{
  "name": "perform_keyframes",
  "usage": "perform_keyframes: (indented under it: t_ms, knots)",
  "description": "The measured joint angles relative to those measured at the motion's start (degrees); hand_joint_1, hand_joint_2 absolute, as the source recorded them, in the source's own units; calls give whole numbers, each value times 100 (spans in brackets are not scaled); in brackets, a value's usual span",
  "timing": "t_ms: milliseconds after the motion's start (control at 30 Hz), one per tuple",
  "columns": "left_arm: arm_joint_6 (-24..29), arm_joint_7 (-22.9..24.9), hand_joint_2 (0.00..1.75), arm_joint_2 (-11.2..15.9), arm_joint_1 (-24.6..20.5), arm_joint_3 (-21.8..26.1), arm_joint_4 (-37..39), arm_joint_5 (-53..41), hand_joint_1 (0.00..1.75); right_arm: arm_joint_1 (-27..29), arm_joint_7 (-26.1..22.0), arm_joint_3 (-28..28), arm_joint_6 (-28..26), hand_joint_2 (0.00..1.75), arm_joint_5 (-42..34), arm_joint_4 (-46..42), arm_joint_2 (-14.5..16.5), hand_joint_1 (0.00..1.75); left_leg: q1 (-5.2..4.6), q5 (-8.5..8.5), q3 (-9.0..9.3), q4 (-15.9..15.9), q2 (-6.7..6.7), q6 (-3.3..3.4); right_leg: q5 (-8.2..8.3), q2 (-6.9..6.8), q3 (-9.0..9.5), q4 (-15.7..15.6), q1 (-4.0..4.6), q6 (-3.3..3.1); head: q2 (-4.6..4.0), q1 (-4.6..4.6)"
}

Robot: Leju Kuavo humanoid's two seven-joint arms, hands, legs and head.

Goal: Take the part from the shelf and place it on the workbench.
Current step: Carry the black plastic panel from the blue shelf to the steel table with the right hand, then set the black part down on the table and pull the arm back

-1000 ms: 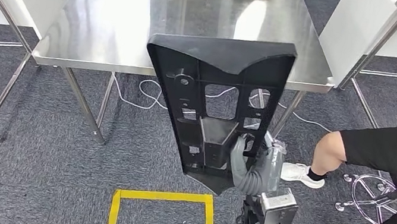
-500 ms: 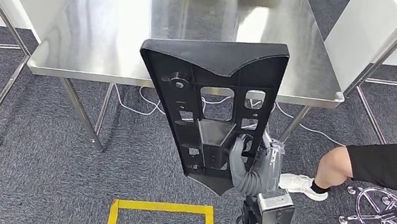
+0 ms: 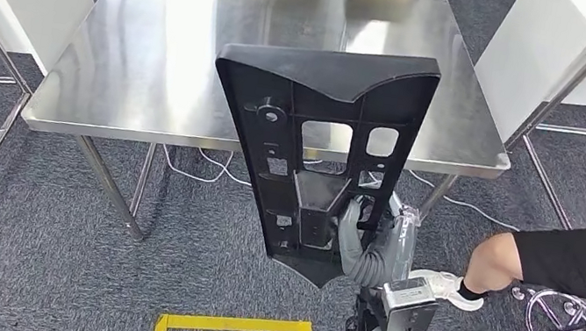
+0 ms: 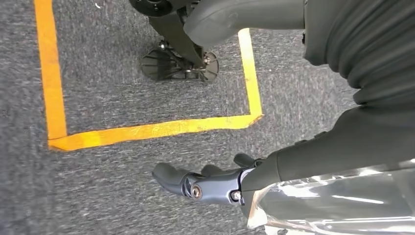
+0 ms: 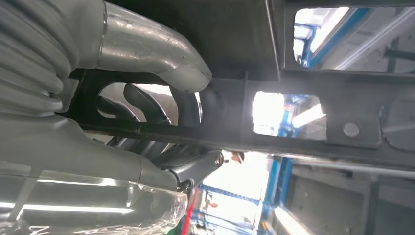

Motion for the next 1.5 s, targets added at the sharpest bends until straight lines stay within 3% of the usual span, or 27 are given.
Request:
perform_keyframes:
  t_ms: [67,133,233,267,300,333,367,400,467,567,600,667,733,800,833,900,933,967,1000,1100,1167,1233,1300,1333,1400,1467,1500]
  knots:
    - [-2,0,175,1,3,1,-2,0,0,2,-2,4,0,175,12,-1,5,175,-15,-3,126,-30,-22,98,-17,-8,59,65,17,80,0,12]
    - [-7,1,175,4,-6,1,-3,0,0,2,-6,16,0,175,34,-1,8,175,-42,-59,253,-37,-40,203,-100,-17,-98,405,16,89,0,28]
    - [-14,2,175,16,-10,3,-3,0,0,49,-10,46,0,175,76,7,7,175,-102,-196,380,-35,-65,296,-404,-18,-766,1291,10,12,1,42]
    - [-19,2,175,20,-6,4,-3,0,0,66,-11,57,0,175,88,11,6,175,-124,-252,439,-35,-78,306,-467,-18,-943,1393,17,1,1,43]
    - [-27,3,175,24,-3,5,-3,0,0,76,-13,71,0,175,98,15,7,175,-146,-311,512,-35,-90,311,-435,-18,-1023,1305,25,12,1,43]
    - [-38,5,175,26,0,5,-3,0,0,79,-14,85,0,175,108,17,8,175,-168,-374,595,-35,-102,313,-290,-18,-1015,1043,37,45,1,43]
    - [-49,8,175,26,1,6,-3,0,0,82,-15,100,0,175,120,19,9,175,-186,-441,686,-39,-113,311,-19,-18,-952,727,57,65,1,39]
    - [-57,12,175,26,0,8,1,0,0,86,-15,112,0,175,130,23,10,175,-197,-498,769,-41,-122,301,206,-23,-896,482,81,60,0,29]
    - [-60,23,175,28,-5,17,7,0,0,86,-16,137,0,175,153,34,18,175,-199,-578,853,-48,-130,256,480,-40,-811,220,137,-45,-1,24]
    - [-53,29,175,41,-12,47,7,0,0,68,-18,179,0,175,200,39,63,175,-196,-574,838,65,-110,178,484,-27,-680,85,115,-191,-1,34]
    - [-50,28,175,44,-16,61,6,-1,0,56,-19,196,0,175,211,39,84,175,-190,-554,752,231,-99,152,473,-23,-608,36,87,-220,-1,30]
    - [-46,25,175,50,-27,91,4,-2,0,17,-21,232,0,175,227,44,127,175,-148,-596,378,817,-78,76,438,-24,-476,-38,48,-266,-1,25]
    - [-46,24,175,57,-21,114,3,-5,0,-17,-21,259,0,175,237,55,151,175,-82,-843,-112,1418,-59,-19,368,-20,-388,-52,30,-290,0,22]
    - [-46,24,175,63,-9,128,4,-15,0,-24,-20,272,0,175,254,76,155,175,-8,-991,-416,1541,-42,-111,265,-9,-271,-52,-5,-261,0,23]
    - [-46,24,175,64,-5,134,4,-23,0,-28,-18,277,0,175,265,88,155,175,31,-885,-440,1354,-33,-157,204,-5,-194,-52,-31,-231,-1,23]
    - [-49,24,175,61,3,139,9,-43,0,-45,-9,292,-1,175,297,110,156,175,112,-333,-313,658,-3,-237,70,-2,-54,-44,-65,-150,-2,11]
    - [-51,26,175,59,1,140,15,-54,0,-56,-1,302,-6,175,328,116,156,175,140,-103,-248,367,36,-240,-2,-2,-17,-40,-58,-101,-1,-11]
    - [-54,27,175,57,-1,140,20,-62,0,-74,10,309,-14,175,371,122,156,175,150,60,-194,175,66,-218,-67,-5,7,-46,-40,-50,-1,-14]
    - [-57,28,175,56,-4,141,24,-68,0,-96,23,315,-31,175,436,126,156,175,146,110,-176,82,85,-168,-100,-8,60,-33,-20,9,-1,-19]
    - [-61,27,175,54,-11,143,21,-88,0,-206,69,326,-185,175,762,121,152,175,97,71,-35,39,56,32,-92,-22,120,124,-8,133,-1,14]
    - [-61,26,175,51,-12,145,19,-116,0,-331,149,327,-348,175,1050,76,132,175,68,27,86,11,35,147,-149,-29,-225,717,-19,115,0,29]
    - [-60,26,175,52,-16,150,19,-142,0,-466,273,305,-483,175,1303,-6,88,175,32,-57,151,9,18,214,-387,-29,-773,1440,-14,62,1,39]
    - [-60,27,175,53,-15,155,19,-162,0,-582,382,264,-555,175,1490,-90,35,175,-10,-153,245,9,-12,238,-580,-29,-1110,1627,3,51,1,43]
    - [-60,29,175,52,-13,157,19,-172,0,-633,418,244,-576,175,1556,-129,13,175,-33,-204,314,9,-27,242,-529,-29,-1138,1460,18,72,1,43]
    - [-61,32,175,47,-8,159,20,-180,0,-721,455,225,-616,175,1650,-192,-20,175,-64,-307,439,6,-41,239,-64,-35,-1010,780,70,100,0,46]
    - [-62,40,175,36,-15,160,27,-191,0,-809,546,219,-707,175,1853,-240,-58,175,-90,-398,530,4,-49,205,357,-48,-903,258,136,25,0,45]
    - [-62,48,175,31,-19,161,31,-203,0,-859,626,217,-762,175,2000,-258,-80,175,-98,-420,553,16,-48,178,468,-49,-897,150,159,-43,0,48]
